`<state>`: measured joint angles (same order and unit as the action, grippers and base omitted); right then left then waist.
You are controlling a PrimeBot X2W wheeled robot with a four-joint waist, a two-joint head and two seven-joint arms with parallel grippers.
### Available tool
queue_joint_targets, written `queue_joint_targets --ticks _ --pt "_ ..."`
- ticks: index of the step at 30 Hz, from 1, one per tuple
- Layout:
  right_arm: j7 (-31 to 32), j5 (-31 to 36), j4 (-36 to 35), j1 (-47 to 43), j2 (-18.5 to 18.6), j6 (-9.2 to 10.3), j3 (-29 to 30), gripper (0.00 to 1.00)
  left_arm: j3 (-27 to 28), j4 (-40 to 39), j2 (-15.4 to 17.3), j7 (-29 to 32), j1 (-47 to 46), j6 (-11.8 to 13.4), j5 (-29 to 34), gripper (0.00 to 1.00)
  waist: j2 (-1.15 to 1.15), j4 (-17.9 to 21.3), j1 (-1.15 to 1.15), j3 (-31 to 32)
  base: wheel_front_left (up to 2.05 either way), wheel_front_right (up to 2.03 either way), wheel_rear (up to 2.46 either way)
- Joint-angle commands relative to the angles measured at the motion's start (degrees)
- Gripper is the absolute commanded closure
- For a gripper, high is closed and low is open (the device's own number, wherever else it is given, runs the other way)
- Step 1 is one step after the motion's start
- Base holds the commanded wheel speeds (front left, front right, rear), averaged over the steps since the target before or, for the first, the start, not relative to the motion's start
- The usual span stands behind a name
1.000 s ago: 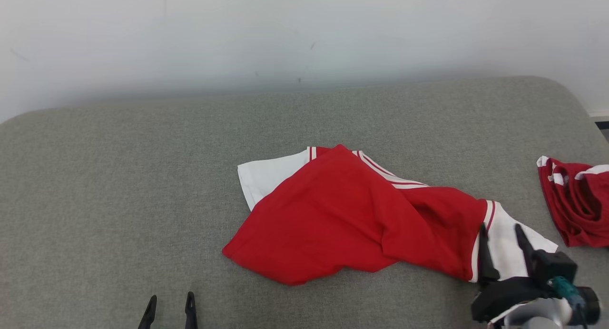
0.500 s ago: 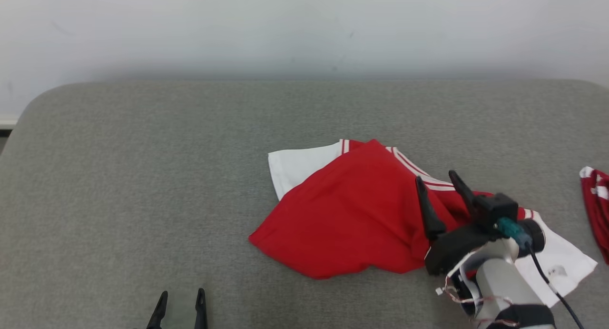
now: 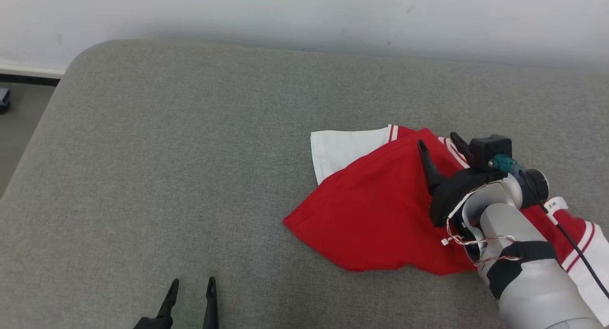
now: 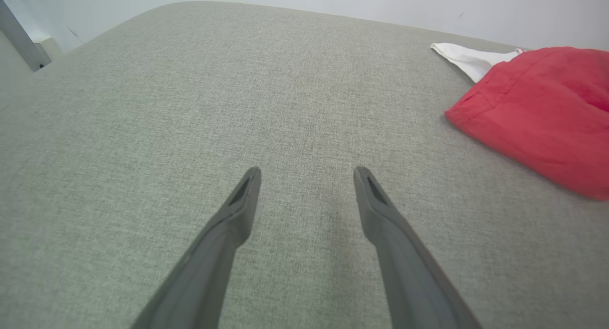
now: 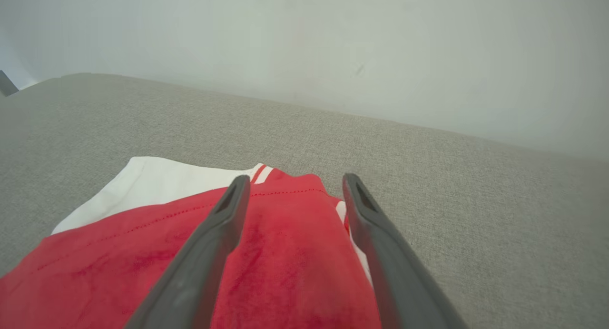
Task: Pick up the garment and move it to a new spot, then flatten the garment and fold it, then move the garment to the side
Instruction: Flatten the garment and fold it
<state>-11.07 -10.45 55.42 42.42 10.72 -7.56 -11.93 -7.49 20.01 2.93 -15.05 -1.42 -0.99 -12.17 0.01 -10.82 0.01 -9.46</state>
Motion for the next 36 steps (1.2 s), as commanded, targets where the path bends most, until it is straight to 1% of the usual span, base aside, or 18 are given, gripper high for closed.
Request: queue_joint_targets --ticks 1,7,8,9,10,11,12,13,14,15,17,19,23,27,31,34,36 --pt "0.67 -0.96 1.77 1.49 0.23 0.17 -0.58 0.0 -0.46 0.24 -0.07 -0.17 -0.74 0.29 -0.25 0.0 -0.01 -1.32 -0.01 -1.04 0.0 0.0 0.0" --pt "3.65 -2.07 7.07 4.32 -0.09 0.17 -2.22 0.0 -1.26 0.28 -0.07 -0.17 -1.15 0.43 -0.71 0.0 -0.01 -1.7 -0.01 -1.03 0.0 0.0 0.0" --pt "4.03 -2.22 7.77 4.72 -0.09 0.17 -2.4 0.05 -1.32 0.29 -0.07 -0.17 -1.1 0.45 -0.74 0.0 -0.01 -1.69 -0.01 -1.07 0.0 0.0 0.0" --pt "4.62 -2.28 8.52 4.89 -0.02 0.17 -2.53 0.15 -1.37 0.27 -0.07 -0.17 -1.09 0.47 -0.79 0.0 -0.01 -1.69 -0.01 -1.12 0.0 0.0 0.0" --pt "5.19 -2.34 9.44 4.94 -0.07 0.17 -2.68 0.33 -1.39 0.28 -0.07 -0.17 -1.1 0.49 -0.78 0.0 -0.01 -1.71 -0.01 -1.13 0.0 0.0 0.0" --pt "5.64 -2.66 10.18 5.0 -0.23 0.17 -2.67 0.45 -1.38 0.3 -0.07 -0.17 -1.14 0.43 -0.79 0.0 -0.01 -1.72 -0.01 -1.17 0.0 0.0 0.0" --pt "5.64 -2.66 10.18 5.0 -0.23 0.17 -2.67 0.45 -1.38 0.3 -0.07 -0.17 -1.14 0.43 -0.79 0.0 -0.01 -1.72 -0.01 -1.17 0.0 0.0 0.0" --pt "5.98 -2.8 10.82 5.2 -0.18 0.17 -2.55 0.55 -1.34 0.31 -0.06 -0.17 -1.2 0.43 -0.75 0.0 -0.01 -1.72 -0.01 -1.22 0.0 0.0 0.0" --pt "6.38 -2.48 11.53 5.4 0.03 0.17 -2.81 0.58 -1.27 0.32 -0.07 -0.17 -1.27 0.42 -0.71 0.0 -0.01 -1.72 -0.01 -1.28 0.0 0.0 0.0" --pt "6.35 -2.68 11.98 5.55 -0.09 0.17 -2.83 0.67 -1.18 0.3 -0.07 -0.17 -1.34 0.4 -0.62 0.0 -0.01 -1.71 -0.01 -1.33 0.0 0.0 0.0" --pt "5.6 -2.82 12.39 5.87 -0.29 0.17 -3.09 1.0 -0.98 0.23 -0.07 -0.17 -1.45 0.42 -0.45 0.0 -0.01 -1.66 -0.01 -1.42 0.0 0.0 0.0" --pt "4.0 -3.15 12.32 5.74 -0.65 0.17 -3.39 1.0 -0.71 0.13 -0.06 -0.17 -1.45 0.48 -0.34 0.0 -0.01 -1.46 -0.01 -1.39 0.0 0.0 0.0" --pt "-1.52 -3.87 9.68 5.66 -1.59 0.17 -4.54 1.0 -0.24 0.06 -0.07 -0.17 -0.55 0.42 -0.12 0.0 -0.01 -0.58 -0.01 -0.32 0.0 0.0 0.0" --pt "-3.79 -7.09 3.13 3.56 -3.37 0.17 -7.5 1.0 0.37 0.19 -0.05 -0.17 0.33 0.13 0.12 0.0 -0.01 0.93 -0.01 1.6 0.0 0.0 0.0" --pt "-4.13 -12.37 -6.35 -0.89 -3.12 0.17 -13.51 1.0 0.75 0.19 -0.07 -0.17 0.92 -0.08 0.31 0.0 -0.01 2.89 -0.01 3.69 0.0 0.0 0.0" --pt "-4.12 -17.67 -12.2 -5.17 -1.68 0.17 -18.84 1.0 0.97 0.21 -0.05 -0.17 1.51 -0.36 0.43 0.0 -0.01 4.37 -0.01 4.95 0.0 0.0 0.0" --pt "-3.82 -21.95 -16.23 -7.77 -0.48 0.16 -23.94 1.0 1.3 0.26 -0.05 -0.17 1.74 -0.44 0.66 0.0 -0.01 5.44 -0.01 5.74 0.0 0.0 0.0"
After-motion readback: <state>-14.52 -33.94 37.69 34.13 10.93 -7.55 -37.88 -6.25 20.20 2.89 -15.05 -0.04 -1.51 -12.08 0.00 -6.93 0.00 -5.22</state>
